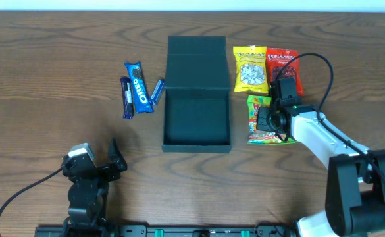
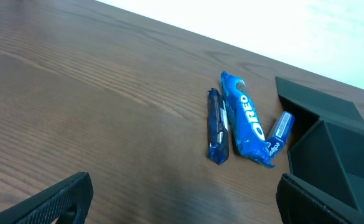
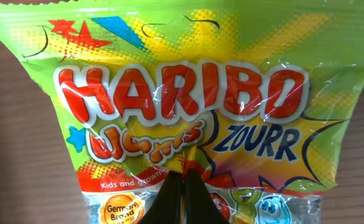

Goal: Pack container
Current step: 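Carry the Haribo bag left and lower it into the green box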

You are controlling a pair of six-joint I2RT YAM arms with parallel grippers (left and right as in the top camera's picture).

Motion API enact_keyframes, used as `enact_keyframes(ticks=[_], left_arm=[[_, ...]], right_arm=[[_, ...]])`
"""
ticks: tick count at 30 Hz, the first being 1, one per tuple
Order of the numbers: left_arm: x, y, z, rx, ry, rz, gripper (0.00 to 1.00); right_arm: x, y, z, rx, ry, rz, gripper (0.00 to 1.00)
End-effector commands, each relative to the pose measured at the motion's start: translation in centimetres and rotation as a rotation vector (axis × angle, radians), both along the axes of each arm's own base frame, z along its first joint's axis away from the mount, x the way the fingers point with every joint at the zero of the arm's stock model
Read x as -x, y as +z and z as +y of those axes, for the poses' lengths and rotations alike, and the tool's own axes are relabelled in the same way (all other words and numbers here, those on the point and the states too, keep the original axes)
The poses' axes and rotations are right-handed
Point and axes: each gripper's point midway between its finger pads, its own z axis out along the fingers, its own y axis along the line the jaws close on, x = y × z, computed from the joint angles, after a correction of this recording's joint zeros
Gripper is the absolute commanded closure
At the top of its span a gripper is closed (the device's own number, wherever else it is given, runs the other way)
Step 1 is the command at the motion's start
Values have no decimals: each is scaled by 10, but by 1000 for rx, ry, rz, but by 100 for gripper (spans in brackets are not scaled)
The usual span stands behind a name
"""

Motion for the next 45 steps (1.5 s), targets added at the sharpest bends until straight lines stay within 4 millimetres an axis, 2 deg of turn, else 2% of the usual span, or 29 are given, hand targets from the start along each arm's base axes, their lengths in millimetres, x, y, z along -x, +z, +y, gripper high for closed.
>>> enact_keyframes(ticks=[1, 3, 7, 13, 16, 18, 20, 24, 28, 31, 36, 39, 42, 45], left_arm=[[0, -10, 0, -13, -5, 23, 5], [0, -10, 0, -13, -4, 23, 5], [0, -10, 0, -13, -5, 23, 5], [0, -10, 0, -13, -5, 23, 5], [0, -10, 0, -13, -4, 23, 5], [0, -10, 0, -13, -5, 23, 5], [0, -10, 0, -13, -5, 23, 5], [0, -10, 0, -13, -5, 23, 5], [0, -10, 0, -13, -5, 23, 5], [0, -10, 0, -13, -5, 23, 5], [0, -10, 0, -13, -5, 23, 5], [0, -10, 0, -13, -5, 23, 5], [0, -10, 0, -13, -5, 23, 5], [0, -10, 0, -13, -5, 23, 5]], right_arm=[[17, -3, 31, -165, 65, 65, 99], [14, 10, 38, -201, 79, 42, 99], [5, 44, 39, -202, 103, -32, 99], [-13, 119, 35, -185, 100, -203, 98], [-21, 160, 45, -201, 129, -300, 99], [-25, 192, 64, -220, 182, -370, 99], [-24, 213, 90, -237, 254, -415, 99], [-17, 235, 144, -227, 483, -520, 99], [-3, 235, 180, -176, 699, -565, 99], [4, 226, 197, -122, 840, -575, 99], [14, 193, 221, 76, 1247, -594, 99], [17, 176, 226, 127, 1370, -575, 99], [25, 161, 235, 85, 1460, -551, 99], [26, 147, 234, 103, 1512, -518, 99]])
